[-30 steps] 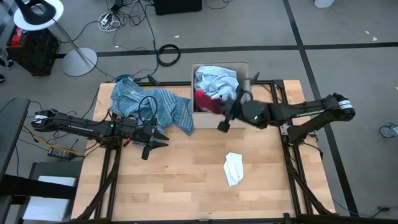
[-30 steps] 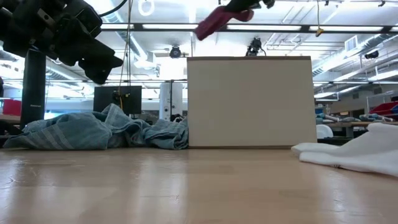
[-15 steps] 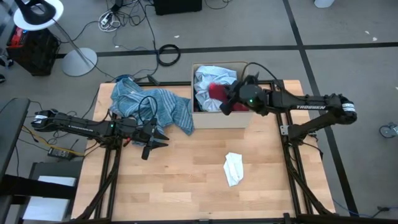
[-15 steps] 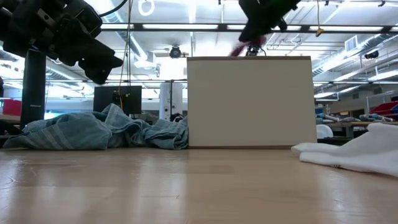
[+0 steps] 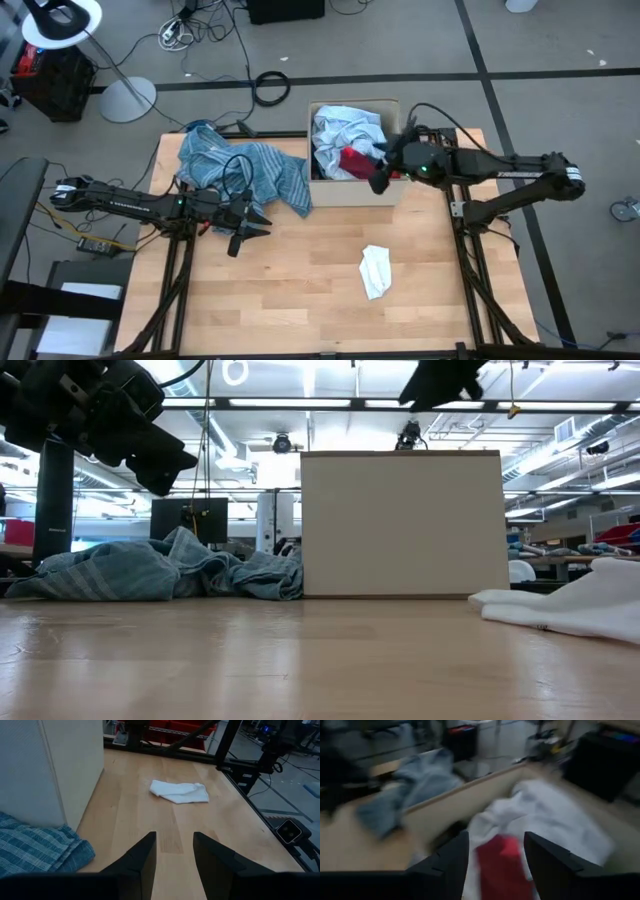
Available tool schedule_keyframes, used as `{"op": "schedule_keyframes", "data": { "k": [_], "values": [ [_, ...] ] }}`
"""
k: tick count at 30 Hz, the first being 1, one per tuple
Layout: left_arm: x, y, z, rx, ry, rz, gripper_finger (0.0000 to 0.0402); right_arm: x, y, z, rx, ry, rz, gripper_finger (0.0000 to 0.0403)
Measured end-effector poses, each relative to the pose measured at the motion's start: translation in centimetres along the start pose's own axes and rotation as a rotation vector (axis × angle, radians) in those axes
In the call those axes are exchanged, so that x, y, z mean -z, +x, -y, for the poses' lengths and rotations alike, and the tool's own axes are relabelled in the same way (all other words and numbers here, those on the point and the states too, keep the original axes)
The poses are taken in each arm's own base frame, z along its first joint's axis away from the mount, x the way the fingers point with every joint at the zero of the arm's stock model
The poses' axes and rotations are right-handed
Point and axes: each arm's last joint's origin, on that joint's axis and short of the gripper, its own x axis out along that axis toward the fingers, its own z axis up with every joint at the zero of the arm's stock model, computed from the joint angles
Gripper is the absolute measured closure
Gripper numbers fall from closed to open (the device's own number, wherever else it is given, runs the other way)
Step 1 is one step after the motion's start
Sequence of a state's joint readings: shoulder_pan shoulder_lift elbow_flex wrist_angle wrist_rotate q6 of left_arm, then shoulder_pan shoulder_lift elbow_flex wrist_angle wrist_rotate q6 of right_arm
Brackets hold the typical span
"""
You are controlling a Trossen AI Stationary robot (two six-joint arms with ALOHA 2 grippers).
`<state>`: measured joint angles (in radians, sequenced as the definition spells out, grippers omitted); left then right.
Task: Sort clothes
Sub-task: Put the white towel into the gray laundry bin
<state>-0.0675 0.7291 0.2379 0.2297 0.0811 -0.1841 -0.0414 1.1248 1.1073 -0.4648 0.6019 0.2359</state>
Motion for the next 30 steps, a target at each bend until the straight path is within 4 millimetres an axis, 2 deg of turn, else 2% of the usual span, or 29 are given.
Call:
{"op": "schedule_keyframes", "data": {
  "k": [8, 15, 20, 30],
  "values": [
    [0.1, 0.0, 0.0, -0.003, -0.001, -0.014, 0.0266, 2.5, -4.1, -2.5, -0.191, 0.030, -0.158, 0.0218],
    [0.1, 0.0, 0.0, -0.003, -0.001, -0.012, 0.0266, 5.7, -5.8, -6.0, -0.250, -0.001, -0.329, 0.0231],
    [0.1, 0.0, 0.0, -0.003, -0.002, -0.011, 0.0266, 8.5, -5.1, -8.7, -0.193, -0.062, -0.450, 0.0236],
    [0.1, 0.0, 0.0, -0.003, -0.004, -0.009, 0.0266, 14.7, -1.4, -13.5, -0.185, -0.161, -0.835, 0.0245]
  ]
}}
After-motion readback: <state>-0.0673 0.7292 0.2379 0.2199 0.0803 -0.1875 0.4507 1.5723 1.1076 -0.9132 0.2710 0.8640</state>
